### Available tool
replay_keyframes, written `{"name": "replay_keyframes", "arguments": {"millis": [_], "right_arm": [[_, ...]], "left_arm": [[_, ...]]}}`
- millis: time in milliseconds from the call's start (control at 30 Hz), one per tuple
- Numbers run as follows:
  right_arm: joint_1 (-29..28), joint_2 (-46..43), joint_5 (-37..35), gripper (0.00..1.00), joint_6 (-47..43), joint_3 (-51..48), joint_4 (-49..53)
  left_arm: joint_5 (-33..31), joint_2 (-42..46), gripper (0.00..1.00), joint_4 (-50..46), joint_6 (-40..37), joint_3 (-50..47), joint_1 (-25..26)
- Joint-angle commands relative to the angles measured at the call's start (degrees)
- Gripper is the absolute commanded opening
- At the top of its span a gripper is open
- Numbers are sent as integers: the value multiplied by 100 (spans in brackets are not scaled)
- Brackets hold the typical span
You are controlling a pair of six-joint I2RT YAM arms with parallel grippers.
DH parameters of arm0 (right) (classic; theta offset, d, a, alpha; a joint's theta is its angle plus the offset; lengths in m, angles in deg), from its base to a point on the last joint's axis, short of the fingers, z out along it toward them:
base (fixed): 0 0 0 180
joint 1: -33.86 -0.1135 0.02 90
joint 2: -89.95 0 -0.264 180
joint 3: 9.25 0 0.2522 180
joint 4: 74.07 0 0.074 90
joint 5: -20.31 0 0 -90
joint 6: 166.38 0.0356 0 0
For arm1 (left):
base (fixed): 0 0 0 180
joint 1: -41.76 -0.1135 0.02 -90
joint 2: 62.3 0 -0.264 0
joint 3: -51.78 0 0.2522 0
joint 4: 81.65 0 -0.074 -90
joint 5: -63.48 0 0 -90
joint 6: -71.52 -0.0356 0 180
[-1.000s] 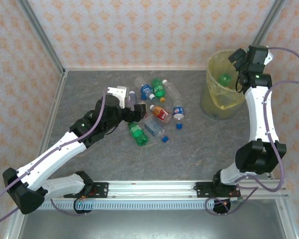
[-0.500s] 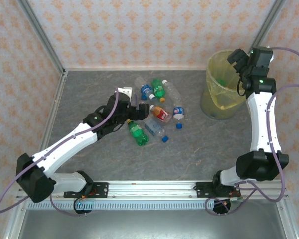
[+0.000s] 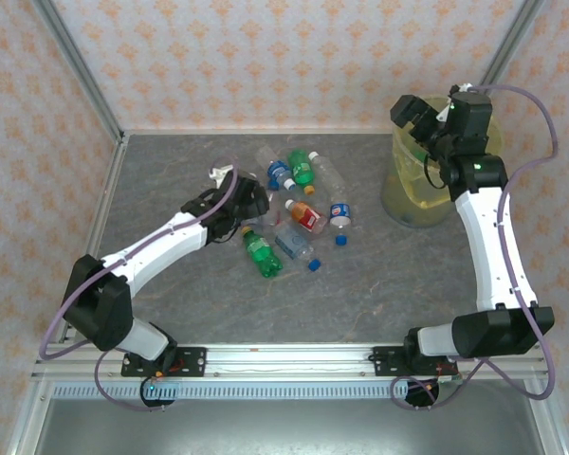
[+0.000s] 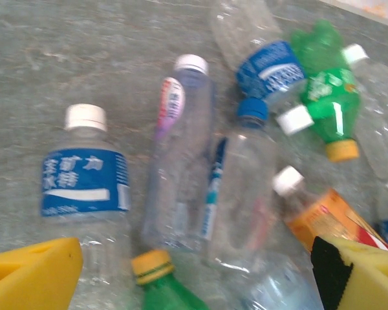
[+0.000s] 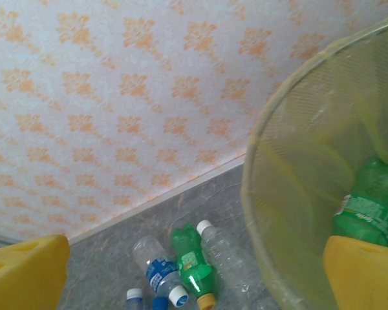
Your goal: Put the plastic bottles in the bin
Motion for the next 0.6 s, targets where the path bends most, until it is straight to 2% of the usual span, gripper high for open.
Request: {"name": "replay_keyframes", "arguments": {"millis": [0, 233, 567], "right_arm": [[-83, -5, 79, 100, -158, 216, -240], [-163, 93, 190, 100, -149, 256, -266], [-181, 114, 195, 100, -168, 273, -273]], "left_arm": [[75, -116, 92, -170, 108, 38, -402], [724, -501, 86, -248, 13, -120, -997], [1035, -886, 86, -352, -5, -193, -1049]]}}
